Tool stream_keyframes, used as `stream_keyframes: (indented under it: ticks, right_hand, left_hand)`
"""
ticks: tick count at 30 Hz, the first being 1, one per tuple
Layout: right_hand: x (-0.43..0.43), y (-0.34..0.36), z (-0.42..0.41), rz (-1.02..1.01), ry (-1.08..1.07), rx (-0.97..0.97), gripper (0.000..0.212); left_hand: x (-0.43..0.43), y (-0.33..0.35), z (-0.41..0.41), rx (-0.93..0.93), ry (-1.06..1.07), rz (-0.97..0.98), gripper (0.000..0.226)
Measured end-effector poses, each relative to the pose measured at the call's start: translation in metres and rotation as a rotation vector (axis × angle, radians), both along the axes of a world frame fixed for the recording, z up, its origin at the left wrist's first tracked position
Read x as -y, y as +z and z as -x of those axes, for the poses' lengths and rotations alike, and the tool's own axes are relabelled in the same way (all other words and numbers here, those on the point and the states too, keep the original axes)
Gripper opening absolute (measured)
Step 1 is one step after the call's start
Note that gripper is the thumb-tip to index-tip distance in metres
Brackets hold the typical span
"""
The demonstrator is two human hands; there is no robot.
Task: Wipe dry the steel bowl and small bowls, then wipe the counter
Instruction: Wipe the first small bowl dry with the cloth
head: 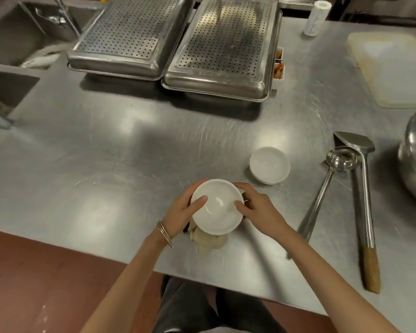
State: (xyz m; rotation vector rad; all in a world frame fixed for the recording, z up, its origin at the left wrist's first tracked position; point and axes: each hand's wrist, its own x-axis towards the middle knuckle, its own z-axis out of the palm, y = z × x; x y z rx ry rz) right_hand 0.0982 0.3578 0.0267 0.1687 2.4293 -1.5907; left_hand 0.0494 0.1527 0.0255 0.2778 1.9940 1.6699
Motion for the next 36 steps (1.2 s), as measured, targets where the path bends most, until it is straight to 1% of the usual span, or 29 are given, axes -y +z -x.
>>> stream_keyframes:
  ticks: [2,5,7,8,9,10,11,12,14,15,16,18,20,21,23,25,26,28,30,32,33,34,35,36]
  right_hand:
    - [0.012,-0.001,0.006,0.015,-0.027,0.005,0.031]
    - [0.033,-0.003,0.013,0.049,-0.097,0.029,0.024]
    - [0.051,-0.004,0.014,0.166,-0.215,0.048,0.019]
    - [0.058,-0.008,0.013,0.183,-0.288,0.040,0.015]
    - [0.064,-0.014,0.011,0.129,-0.361,0.031,0.013]
    - [0.068,-0.021,0.009,0.012,-0.411,0.057,0.012]
    - [0.072,-0.029,0.007,-0.117,-0.422,0.120,0.015]
    - [0.077,-0.037,0.004,-0.244,-0.392,0.216,0.027]
    - [0.093,-0.049,-0.004,-0.437,-0.285,0.397,0.054]
    - [0.102,-0.054,-0.008,-0.513,-0.255,0.435,0.060]
    - [0.109,-0.056,-0.011,-0.578,-0.263,0.435,0.060]
    - [0.116,-0.053,-0.011,-0.660,-0.327,0.412,0.045]
    - [0.114,-0.041,-0.007,-0.659,-0.392,0.376,0.028]
    - [0.110,-0.033,-0.005,-0.626,-0.411,0.326,0.021]
    - [0.105,-0.002,-0.005,-0.539,-0.456,0.129,0.011]
    - [0.105,0.038,-0.003,-0.447,-0.469,-0.084,0.013]
    - [0.109,0.057,-0.001,-0.395,-0.468,-0.149,0.015]
    - [0.123,0.073,0.006,-0.260,-0.499,-0.195,0.016]
    - [0.142,0.071,0.024,-0.088,-0.605,-0.207,0.020]
    - [0.161,0.057,0.043,-0.009,-0.670,-0.240,0.023]
    - [0.170,0.049,0.051,-0.022,-0.643,-0.240,0.022]
    - [0.177,0.041,0.057,-0.078,-0.572,-0.230,0.019]
    - [0.183,0.031,0.059,-0.181,-0.469,-0.217,0.015]
    - [0.187,0.020,0.060,-0.307,-0.344,-0.209,0.016]
  left_hand:
    - [0.009,0.000,0.009,0.096,0.065,-0.039,0.024]
    - [0.027,-0.002,0.022,0.169,0.121,-0.027,0.023]
    - [0.043,-0.004,0.031,0.205,0.165,-0.030,0.022]
    - [0.052,-0.007,0.035,0.220,0.203,-0.043,0.021]
    - [0.061,-0.010,0.040,0.231,0.233,-0.053,0.022]
    - [0.070,-0.014,0.045,0.248,0.260,-0.067,0.022]
    - [0.078,-0.018,0.050,0.269,0.281,-0.076,0.022]
    - [0.085,-0.020,0.054,0.293,0.299,-0.080,0.025]
    - [0.096,-0.026,0.061,0.345,0.324,-0.084,0.036]
    - [0.100,-0.027,0.064,0.365,0.336,-0.099,0.035]
    - [0.102,-0.028,0.067,0.371,0.347,-0.112,0.032]
    - [0.105,-0.029,0.070,0.346,0.346,-0.110,0.029]
    - [0.107,-0.027,0.072,0.309,0.323,-0.104,0.029]
    - [0.108,-0.026,0.073,0.300,0.316,-0.107,0.028]
    - [0.108,-0.021,0.075,0.286,0.314,-0.118,0.024]
    - [0.109,-0.014,0.077,0.246,0.312,-0.148,0.019]
    - [0.109,-0.010,0.077,0.216,0.309,-0.154,0.018]
    - [0.107,-0.004,0.075,0.141,0.287,-0.135,0.019]
    - [0.102,-0.003,0.071,0.091,0.268,-0.102,0.018]
    - [0.095,-0.006,0.065,0.069,0.259,-0.078,0.019]
    - [0.093,-0.008,0.062,0.055,0.259,-0.066,0.019]
    - [0.092,-0.009,0.060,0.030,0.251,-0.052,0.020]
    - [0.092,-0.011,0.059,0.008,0.244,-0.039,0.020]
    - [0.092,-0.013,0.060,-0.008,0.242,-0.030,0.019]
